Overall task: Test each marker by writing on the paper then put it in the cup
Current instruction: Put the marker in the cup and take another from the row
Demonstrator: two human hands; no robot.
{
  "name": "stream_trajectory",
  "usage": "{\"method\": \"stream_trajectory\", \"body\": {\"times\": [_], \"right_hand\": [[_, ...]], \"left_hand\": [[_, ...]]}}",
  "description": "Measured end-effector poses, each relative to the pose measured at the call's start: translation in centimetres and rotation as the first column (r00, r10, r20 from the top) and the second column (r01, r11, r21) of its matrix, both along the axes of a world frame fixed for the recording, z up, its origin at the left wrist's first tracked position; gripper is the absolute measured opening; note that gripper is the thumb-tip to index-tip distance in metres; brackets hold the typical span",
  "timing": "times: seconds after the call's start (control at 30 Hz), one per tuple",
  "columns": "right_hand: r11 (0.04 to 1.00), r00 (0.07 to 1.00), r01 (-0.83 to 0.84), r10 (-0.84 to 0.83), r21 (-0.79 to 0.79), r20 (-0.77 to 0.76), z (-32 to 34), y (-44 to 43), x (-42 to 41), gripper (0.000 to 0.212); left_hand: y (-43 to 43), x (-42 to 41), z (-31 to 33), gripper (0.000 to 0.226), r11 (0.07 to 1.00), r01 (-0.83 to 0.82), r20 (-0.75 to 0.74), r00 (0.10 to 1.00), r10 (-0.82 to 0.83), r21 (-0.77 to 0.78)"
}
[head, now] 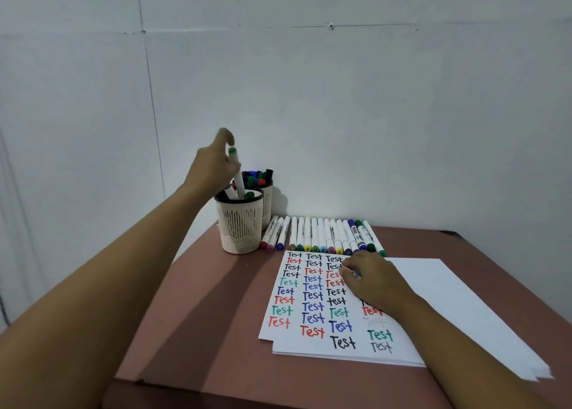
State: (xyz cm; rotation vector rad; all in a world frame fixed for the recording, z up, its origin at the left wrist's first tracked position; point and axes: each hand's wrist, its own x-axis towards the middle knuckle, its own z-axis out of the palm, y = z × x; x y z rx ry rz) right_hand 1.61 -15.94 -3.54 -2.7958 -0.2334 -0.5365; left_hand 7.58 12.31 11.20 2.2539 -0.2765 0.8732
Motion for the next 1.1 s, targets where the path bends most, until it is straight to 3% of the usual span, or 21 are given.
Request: {"method": "stream_trajectory", "body": {"times": [0.07, 0.17, 0.3, 0.43, 0.5, 0.6, 0.73, 0.97, 1.1], "right_hand": [[1.0, 1.0, 0.0, 0.0, 0.003, -0.001, 0.0, 0.0, 0.0, 0.037], [1.0, 1.0, -0.003, 0.003, 0.006, -0.005, 0.1, 0.1, 0.0, 0.037], [1.0, 1.0, 0.001, -0.001, 0.012, -0.022, 0.1, 0.1, -0.1, 0.037], [1.0, 1.0, 0.003, -0.003, 0.021, -0.027, 0.1, 0.1, -0.2, 0.036], [1.0, 1.0, -0.001, 0.002, 0.027, -0.031, 0.3, 0.2, -0.1, 0.035], [0.998, 0.999, -0.01, 0.012, 0.057, -0.035, 0.3, 0.2, -0.2, 0.033], [0.981, 1.0, 0.012, -0.006, 0.193, -0.03, 0.5, 0.2, -0.7, 0.026], [0.877, 0.972, 0.221, -0.236, 0.427, -0.019, 2.6, -1.2, 0.7, 0.022], [0.891, 0.925, 0.379, -0.361, 0.25, -0.116, 4.0, -3.0, 2.4, 0.016]], "left_hand": [[-0.1, 0.4, -1.1, 0.011, 0.994, -0.031, -0.06, 0.998, 0.037, 0.109], [-0.3, 0.5, -2.4, 0.019, 0.975, -0.045, -0.083, 0.994, 0.065, 0.219], [-1.8, -0.2, -2.9, 0.02, 0.984, -0.082, 0.119, 0.991, 0.063, 0.156], [-5.2, -1.5, -4.3, 0.016, 0.992, 0.048, 0.229, 0.97, -0.075, 0.12], [-7.5, -1.8, -6.0, 0.019, 0.972, 0.136, 0.162, 0.972, -0.168, 0.193], [-10.4, -1.9, -9.3, 0.027, 0.91, 0.243, -0.077, 0.97, -0.231, 0.335], [-11.9, -1.6, -13.0, 0.037, 0.815, 0.425, -0.404, 0.877, -0.261, 0.395], [-11.9, -1.6, -13.9, 0.04, 0.783, 0.47, -0.443, 0.851, -0.281, 0.407], [-11.9, -1.7, -13.9, 0.041, 0.784, 0.472, -0.439, 0.851, -0.288, 0.402]]}}
